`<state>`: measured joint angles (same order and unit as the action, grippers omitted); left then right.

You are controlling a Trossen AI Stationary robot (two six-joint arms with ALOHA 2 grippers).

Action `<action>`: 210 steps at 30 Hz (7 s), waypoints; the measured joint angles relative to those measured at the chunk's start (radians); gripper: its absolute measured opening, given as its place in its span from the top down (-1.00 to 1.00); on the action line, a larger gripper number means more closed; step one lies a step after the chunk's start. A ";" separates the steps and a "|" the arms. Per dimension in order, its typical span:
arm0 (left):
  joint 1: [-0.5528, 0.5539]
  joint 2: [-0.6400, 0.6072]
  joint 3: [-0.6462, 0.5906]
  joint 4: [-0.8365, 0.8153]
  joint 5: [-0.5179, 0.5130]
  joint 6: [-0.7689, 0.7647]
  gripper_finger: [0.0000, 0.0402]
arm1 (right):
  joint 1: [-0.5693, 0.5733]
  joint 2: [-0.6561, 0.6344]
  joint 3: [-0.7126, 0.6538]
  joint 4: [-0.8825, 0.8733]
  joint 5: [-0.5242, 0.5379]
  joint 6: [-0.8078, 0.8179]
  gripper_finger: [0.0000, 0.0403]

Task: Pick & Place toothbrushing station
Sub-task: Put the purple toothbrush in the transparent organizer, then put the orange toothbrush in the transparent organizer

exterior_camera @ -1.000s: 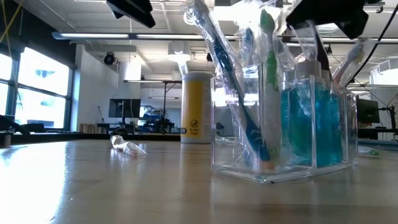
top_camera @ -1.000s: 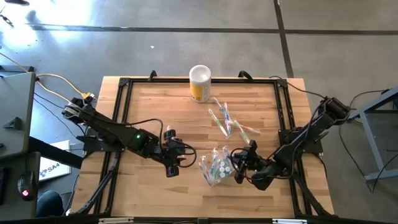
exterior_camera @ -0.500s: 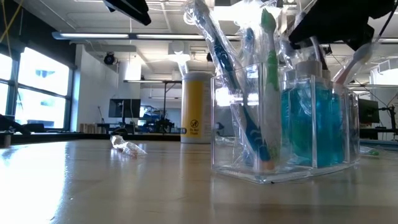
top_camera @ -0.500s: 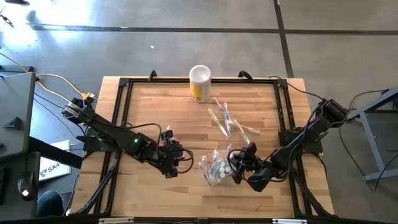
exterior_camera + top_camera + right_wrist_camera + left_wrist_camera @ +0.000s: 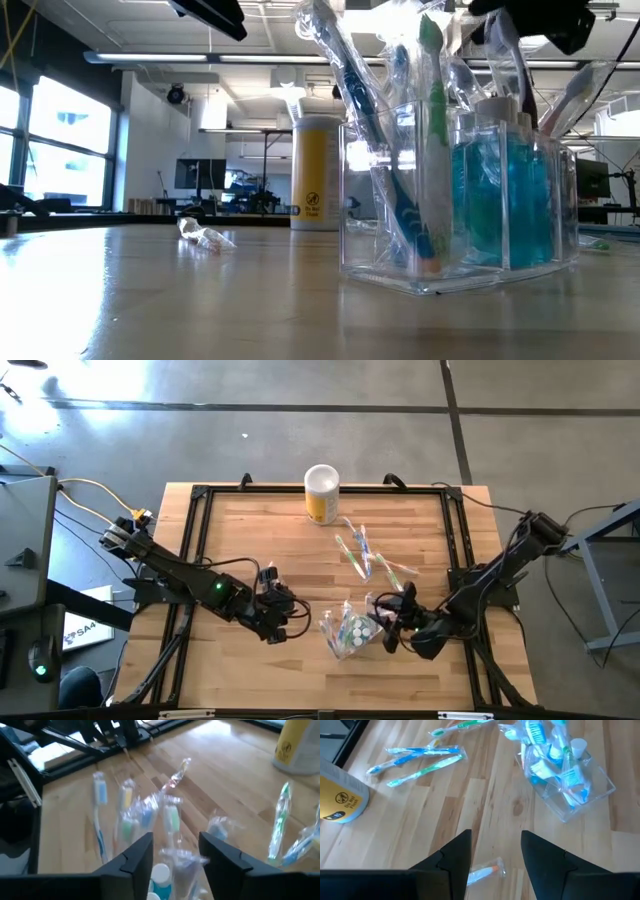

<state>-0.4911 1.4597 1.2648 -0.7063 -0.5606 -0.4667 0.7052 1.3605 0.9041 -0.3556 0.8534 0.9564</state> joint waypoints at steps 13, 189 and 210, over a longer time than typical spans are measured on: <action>0.000 0.001 0.000 -0.062 -0.071 0.054 0.18 | -0.043 -0.308 0.000 -0.037 0.002 -0.296 0.21; 0.092 0.075 -0.263 1.492 0.292 0.828 0.18 | -0.116 -0.013 -0.151 0.952 -0.206 -1.107 0.91; 0.154 0.166 -0.092 1.308 0.254 0.702 -0.22 | -0.124 -0.013 -0.151 0.910 -0.203 -1.091 0.91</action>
<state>-0.3373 1.6258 1.1725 0.6020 -0.3063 0.2352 0.5816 1.3472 0.7528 0.5541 0.6502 -0.1345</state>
